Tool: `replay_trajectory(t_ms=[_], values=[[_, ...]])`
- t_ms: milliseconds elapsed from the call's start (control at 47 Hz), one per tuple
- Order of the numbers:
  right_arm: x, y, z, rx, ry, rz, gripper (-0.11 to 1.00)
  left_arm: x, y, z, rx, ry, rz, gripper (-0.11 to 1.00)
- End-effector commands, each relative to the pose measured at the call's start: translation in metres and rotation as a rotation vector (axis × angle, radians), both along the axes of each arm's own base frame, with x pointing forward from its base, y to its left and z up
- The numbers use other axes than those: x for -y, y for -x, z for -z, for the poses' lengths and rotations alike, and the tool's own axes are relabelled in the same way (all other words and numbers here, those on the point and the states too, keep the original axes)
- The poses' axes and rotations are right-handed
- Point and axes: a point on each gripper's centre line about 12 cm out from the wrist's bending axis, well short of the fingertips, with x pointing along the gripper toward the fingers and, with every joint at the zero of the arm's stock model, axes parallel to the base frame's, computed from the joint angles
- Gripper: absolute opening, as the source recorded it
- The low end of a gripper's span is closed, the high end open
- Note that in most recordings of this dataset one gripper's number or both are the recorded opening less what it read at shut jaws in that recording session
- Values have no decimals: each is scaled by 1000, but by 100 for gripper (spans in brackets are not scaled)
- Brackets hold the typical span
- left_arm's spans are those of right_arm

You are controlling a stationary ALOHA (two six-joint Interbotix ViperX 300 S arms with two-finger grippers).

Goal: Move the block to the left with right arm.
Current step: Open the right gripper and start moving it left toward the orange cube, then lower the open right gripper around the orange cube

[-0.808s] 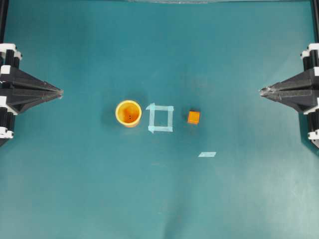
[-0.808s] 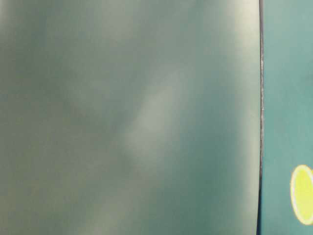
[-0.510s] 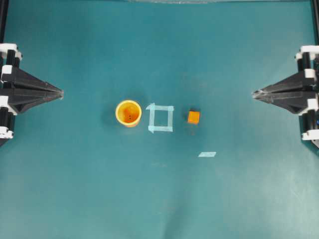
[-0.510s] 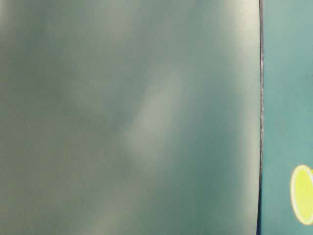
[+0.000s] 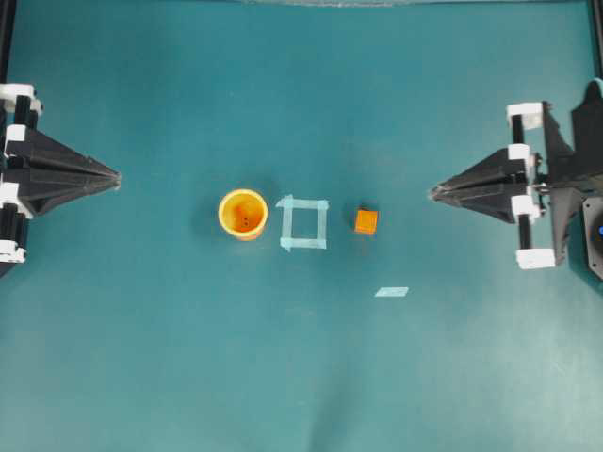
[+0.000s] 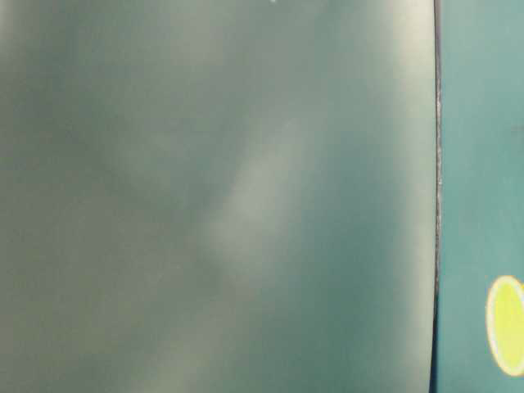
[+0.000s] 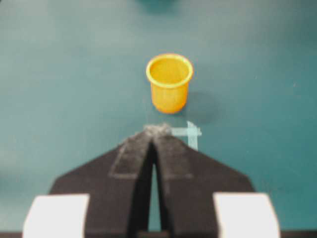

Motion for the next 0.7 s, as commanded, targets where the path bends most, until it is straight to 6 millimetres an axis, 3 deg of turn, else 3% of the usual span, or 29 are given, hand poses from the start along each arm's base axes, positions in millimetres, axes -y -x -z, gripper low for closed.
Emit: replay_trajectory(t_ms=[0,213,340,680], values=[[1,-9,-4,-11,-4,5,7,0,-2,-11,20,-5,-1,0],[4,-29,22,-165,-11,14,48,0,-2,-10,14,-5,-1,0],[8,-46,39,-270,-14,26,62,0,-2,-10,14,-5,-1,0],[14,-92,89,-515,-20,37,63,0,-2,-9,12,-5,-1,0]])
